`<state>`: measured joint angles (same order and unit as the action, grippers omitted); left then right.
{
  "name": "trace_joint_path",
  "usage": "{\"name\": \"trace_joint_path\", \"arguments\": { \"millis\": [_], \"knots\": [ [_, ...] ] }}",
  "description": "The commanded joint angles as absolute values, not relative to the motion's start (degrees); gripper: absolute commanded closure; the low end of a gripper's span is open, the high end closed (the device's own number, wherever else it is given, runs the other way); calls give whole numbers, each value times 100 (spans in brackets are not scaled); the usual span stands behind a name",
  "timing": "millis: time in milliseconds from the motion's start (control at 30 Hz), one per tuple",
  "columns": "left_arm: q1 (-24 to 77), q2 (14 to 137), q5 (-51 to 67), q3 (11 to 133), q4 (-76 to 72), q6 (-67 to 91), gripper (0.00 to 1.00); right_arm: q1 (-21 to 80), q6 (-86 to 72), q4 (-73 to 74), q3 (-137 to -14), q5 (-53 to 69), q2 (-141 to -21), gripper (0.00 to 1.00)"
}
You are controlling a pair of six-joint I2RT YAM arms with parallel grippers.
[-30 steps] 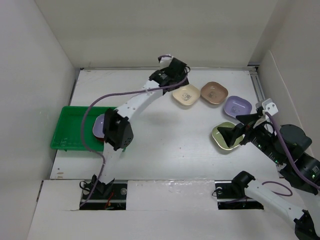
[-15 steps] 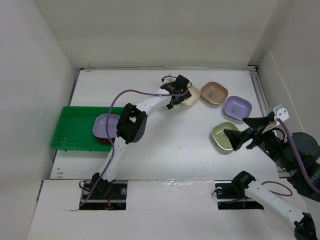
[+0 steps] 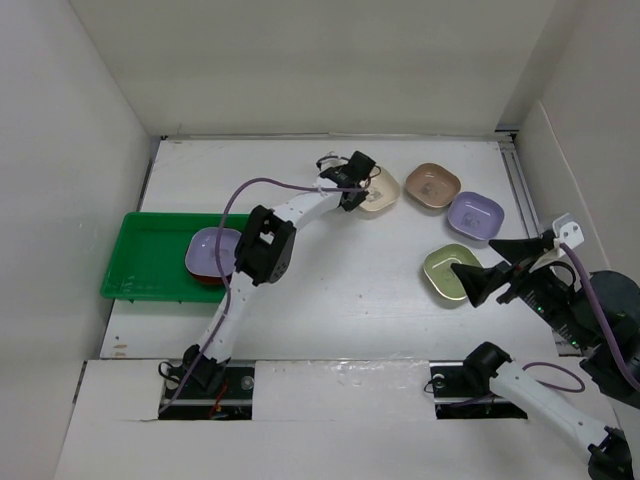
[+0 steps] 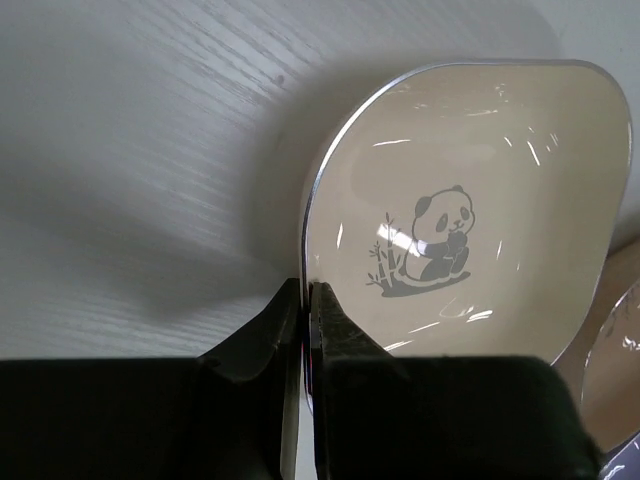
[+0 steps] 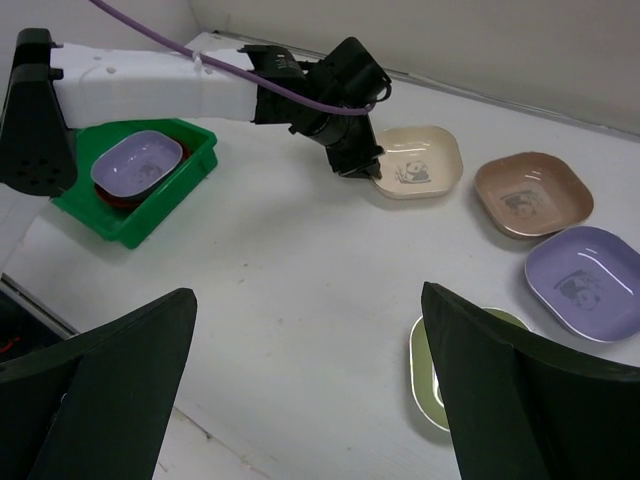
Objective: Place the plates into the plastic bin on the countertop
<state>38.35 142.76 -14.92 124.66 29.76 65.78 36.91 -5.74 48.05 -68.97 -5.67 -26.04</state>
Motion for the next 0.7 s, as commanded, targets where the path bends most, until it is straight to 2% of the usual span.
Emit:
{"name": "trace_joint_path", "arguments": {
  "millis": [0,167,300,433,667],
  "knots": [
    [3709,13740,-1950,12411,3638,6522,100,3753,-492,4816,-7119,-624,-2514,0],
    [3534,12597,-2961,12121,4218,6258,100,3753,-492,4764,-6971,-554,-2514,0],
    [3218,11227,-3173,10823,4219,6484,100,3753,-492,4580,-6759,-352,-2452,0],
    [2717,9401,-3165,8664,3938,6986,100,3753,-492,4465,-6697,-290,-2399,0],
    [1636,7482,-2874,6280,3630,7383,100,3806,-492,4360,-6645,-35,-2452,0]
  ]
}}
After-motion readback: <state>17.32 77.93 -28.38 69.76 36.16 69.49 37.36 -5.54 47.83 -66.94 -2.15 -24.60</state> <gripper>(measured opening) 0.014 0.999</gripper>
